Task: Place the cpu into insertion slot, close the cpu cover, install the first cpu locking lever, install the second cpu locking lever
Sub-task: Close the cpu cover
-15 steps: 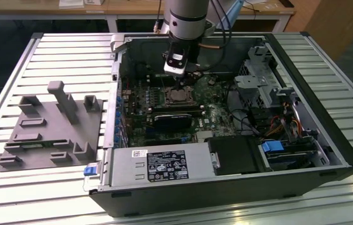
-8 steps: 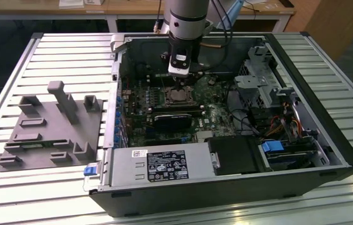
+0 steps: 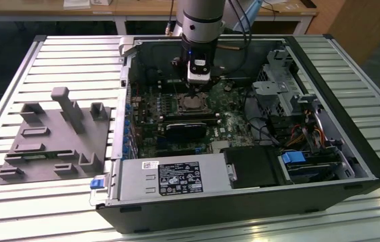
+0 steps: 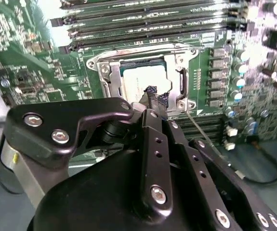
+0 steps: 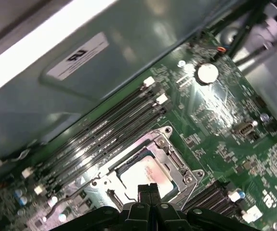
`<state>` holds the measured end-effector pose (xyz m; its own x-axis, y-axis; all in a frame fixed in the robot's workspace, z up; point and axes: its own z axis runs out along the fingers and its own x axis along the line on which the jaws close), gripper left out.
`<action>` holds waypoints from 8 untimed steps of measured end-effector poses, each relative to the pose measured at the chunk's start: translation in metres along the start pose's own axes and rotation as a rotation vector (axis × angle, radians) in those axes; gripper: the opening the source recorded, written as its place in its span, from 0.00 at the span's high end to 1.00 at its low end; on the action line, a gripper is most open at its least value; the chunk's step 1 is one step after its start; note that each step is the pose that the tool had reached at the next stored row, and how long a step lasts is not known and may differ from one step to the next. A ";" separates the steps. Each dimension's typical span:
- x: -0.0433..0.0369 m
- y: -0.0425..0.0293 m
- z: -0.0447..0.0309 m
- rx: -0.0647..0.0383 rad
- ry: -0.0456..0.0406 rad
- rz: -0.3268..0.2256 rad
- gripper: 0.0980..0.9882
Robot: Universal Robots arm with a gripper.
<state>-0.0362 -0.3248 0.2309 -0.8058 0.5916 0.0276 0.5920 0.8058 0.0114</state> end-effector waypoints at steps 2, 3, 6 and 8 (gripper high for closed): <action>0.0000 0.0000 0.0001 0.001 0.0004 -0.038 0.99; 0.0000 0.0000 0.0001 0.002 0.0006 -0.056 0.99; 0.0000 0.0000 0.0002 0.003 0.0011 -0.110 0.99; 0.0000 0.0000 0.0002 0.004 0.0015 -0.146 0.99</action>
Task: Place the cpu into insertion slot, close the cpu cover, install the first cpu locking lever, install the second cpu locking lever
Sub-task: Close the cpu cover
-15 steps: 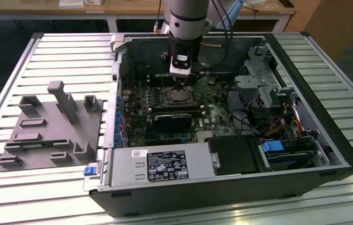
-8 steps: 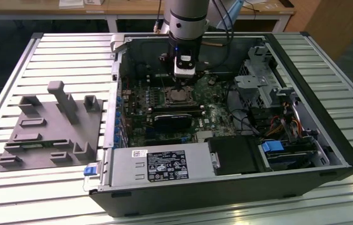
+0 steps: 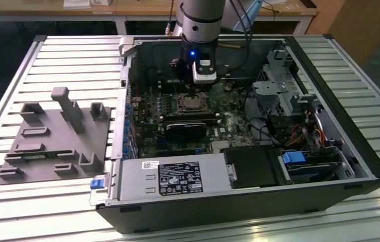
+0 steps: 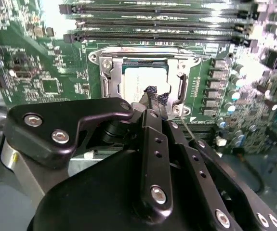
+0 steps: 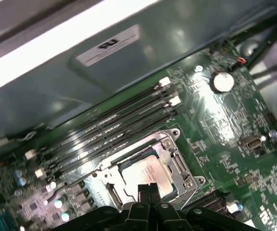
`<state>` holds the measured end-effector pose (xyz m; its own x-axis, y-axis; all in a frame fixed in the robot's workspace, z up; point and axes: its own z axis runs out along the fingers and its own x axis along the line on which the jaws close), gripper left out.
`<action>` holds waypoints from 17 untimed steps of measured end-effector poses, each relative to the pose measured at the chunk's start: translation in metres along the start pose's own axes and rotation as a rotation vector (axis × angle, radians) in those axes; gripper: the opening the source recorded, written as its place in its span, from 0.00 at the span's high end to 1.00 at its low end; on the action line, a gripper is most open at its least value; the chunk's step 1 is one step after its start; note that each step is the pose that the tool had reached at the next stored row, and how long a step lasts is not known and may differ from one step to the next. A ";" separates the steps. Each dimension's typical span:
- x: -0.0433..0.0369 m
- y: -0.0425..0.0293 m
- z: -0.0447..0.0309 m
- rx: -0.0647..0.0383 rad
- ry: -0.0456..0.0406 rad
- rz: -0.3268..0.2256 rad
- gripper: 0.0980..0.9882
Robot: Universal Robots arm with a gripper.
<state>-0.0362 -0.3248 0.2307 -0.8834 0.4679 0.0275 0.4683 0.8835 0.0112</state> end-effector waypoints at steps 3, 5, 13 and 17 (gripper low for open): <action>0.0000 0.0000 0.0001 0.001 0.0006 -0.054 0.99; 0.0000 0.0000 0.0001 0.003 0.0011 -0.092 0.99; 0.0000 0.0000 0.0004 0.006 0.0027 -0.236 0.99; 0.0000 0.0000 0.0005 0.007 0.0031 -0.268 0.99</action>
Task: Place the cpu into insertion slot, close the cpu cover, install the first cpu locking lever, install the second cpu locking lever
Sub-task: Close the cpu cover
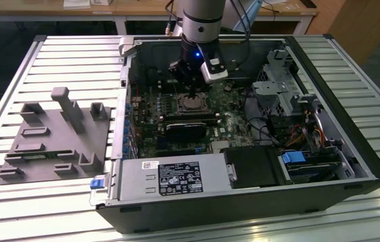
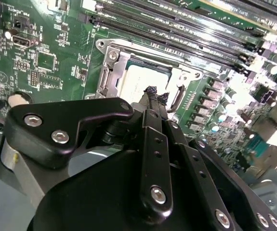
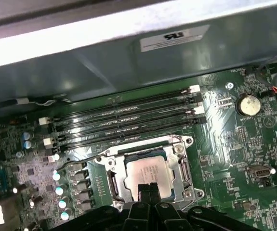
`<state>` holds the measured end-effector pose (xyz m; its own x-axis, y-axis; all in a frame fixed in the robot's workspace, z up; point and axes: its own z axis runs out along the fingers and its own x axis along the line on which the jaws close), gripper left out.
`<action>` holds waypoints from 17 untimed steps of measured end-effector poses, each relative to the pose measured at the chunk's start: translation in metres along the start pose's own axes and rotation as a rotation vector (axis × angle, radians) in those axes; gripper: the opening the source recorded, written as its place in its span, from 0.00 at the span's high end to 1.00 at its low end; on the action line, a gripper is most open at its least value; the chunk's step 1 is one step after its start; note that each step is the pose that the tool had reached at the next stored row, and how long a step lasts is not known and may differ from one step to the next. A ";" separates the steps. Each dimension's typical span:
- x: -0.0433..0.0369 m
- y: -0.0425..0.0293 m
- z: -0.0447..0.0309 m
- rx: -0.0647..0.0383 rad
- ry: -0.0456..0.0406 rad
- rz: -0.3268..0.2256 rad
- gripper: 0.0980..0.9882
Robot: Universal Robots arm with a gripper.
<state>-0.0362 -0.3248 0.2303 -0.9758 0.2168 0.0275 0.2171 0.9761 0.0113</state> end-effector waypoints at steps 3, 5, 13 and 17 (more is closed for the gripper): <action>0.0000 0.0000 0.0001 0.001 0.0004 -0.033 0.99; 0.0000 0.0000 0.0002 0.002 0.0006 -0.058 0.99; 0.0030 -0.0009 0.0020 -0.004 -0.0360 -0.096 0.99; 0.0061 -0.0019 0.0032 -0.009 -0.0631 -0.103 0.99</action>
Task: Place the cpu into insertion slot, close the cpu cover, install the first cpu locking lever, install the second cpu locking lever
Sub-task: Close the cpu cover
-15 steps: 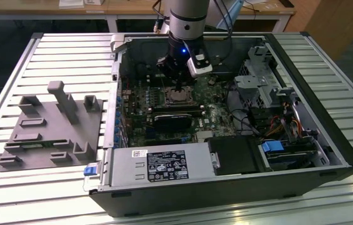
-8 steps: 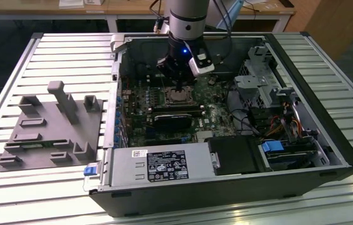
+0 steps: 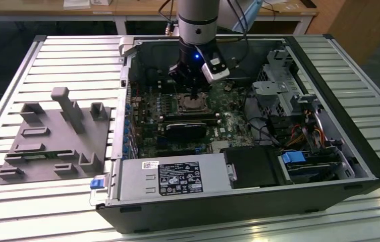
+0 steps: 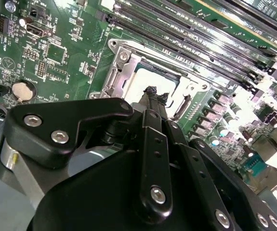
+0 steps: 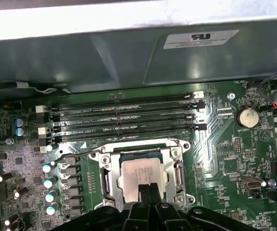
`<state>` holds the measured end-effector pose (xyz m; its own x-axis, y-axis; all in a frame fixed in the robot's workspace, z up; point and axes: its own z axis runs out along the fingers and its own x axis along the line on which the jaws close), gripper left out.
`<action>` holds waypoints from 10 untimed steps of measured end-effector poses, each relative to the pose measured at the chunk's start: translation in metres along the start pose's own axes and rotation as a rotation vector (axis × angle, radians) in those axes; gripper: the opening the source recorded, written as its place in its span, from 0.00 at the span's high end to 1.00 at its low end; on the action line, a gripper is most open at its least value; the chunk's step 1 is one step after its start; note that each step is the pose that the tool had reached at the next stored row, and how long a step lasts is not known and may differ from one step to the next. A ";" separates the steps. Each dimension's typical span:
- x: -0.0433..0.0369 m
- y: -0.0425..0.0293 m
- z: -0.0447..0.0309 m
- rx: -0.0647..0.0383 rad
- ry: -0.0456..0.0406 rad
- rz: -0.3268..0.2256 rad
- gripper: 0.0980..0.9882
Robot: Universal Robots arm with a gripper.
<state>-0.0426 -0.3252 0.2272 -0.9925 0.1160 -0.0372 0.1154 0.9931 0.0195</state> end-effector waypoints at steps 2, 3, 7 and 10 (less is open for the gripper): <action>0.0001 -0.0001 -0.0002 0.000 -0.0001 0.000 0.99; 0.0001 -0.0001 -0.0009 0.000 0.0000 0.000 0.99; -0.0001 0.0000 -0.0056 0.000 -0.0001 0.000 0.99; -0.0003 0.0001 -0.0100 0.000 0.0000 0.000 0.99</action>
<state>-0.0428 -0.3253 0.2373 -0.9925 0.1161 -0.0373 0.1154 0.9931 0.0193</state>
